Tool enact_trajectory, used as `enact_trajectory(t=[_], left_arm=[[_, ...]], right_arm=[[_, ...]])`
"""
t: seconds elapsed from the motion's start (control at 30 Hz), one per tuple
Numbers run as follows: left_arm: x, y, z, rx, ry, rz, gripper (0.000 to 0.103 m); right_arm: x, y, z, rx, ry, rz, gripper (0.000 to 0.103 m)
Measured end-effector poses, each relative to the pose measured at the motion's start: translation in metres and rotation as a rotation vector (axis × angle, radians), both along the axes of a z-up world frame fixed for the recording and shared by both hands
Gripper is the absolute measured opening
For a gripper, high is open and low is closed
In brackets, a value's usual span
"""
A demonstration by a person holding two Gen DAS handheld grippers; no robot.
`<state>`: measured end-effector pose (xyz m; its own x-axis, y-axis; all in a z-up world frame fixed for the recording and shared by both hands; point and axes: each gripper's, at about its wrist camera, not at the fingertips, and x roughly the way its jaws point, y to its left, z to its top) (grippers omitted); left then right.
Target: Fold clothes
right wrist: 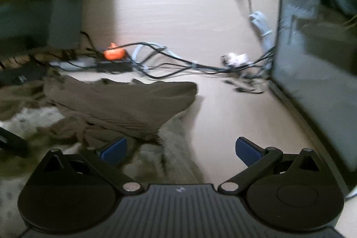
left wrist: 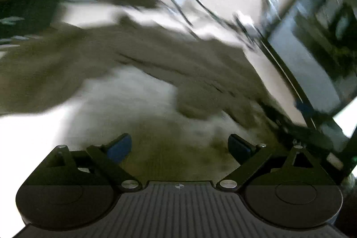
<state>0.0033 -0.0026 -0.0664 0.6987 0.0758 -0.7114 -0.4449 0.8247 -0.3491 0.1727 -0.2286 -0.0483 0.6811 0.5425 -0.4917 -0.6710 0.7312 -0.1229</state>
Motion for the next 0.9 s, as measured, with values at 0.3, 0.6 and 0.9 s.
enact_trajectory(t=[0.3,0.6,0.9], left_arm=[[-0.071,0.107,-0.007,-0.201,-0.083,0.484,0.096],[-0.04,0.151,-0.007,-0.144,-0.089,0.581,0.014],[0.075,0.041,0.109,0.107,-0.353,-0.026,0.044]], right_arm=[[-0.033,-0.003,0.065,0.128,0.081,0.018,0.103],[-0.036,-0.008,0.096,0.143,0.127,0.043,0.103],[0.022,-0.04,0.106,0.232,0.239,-0.075,0.103]])
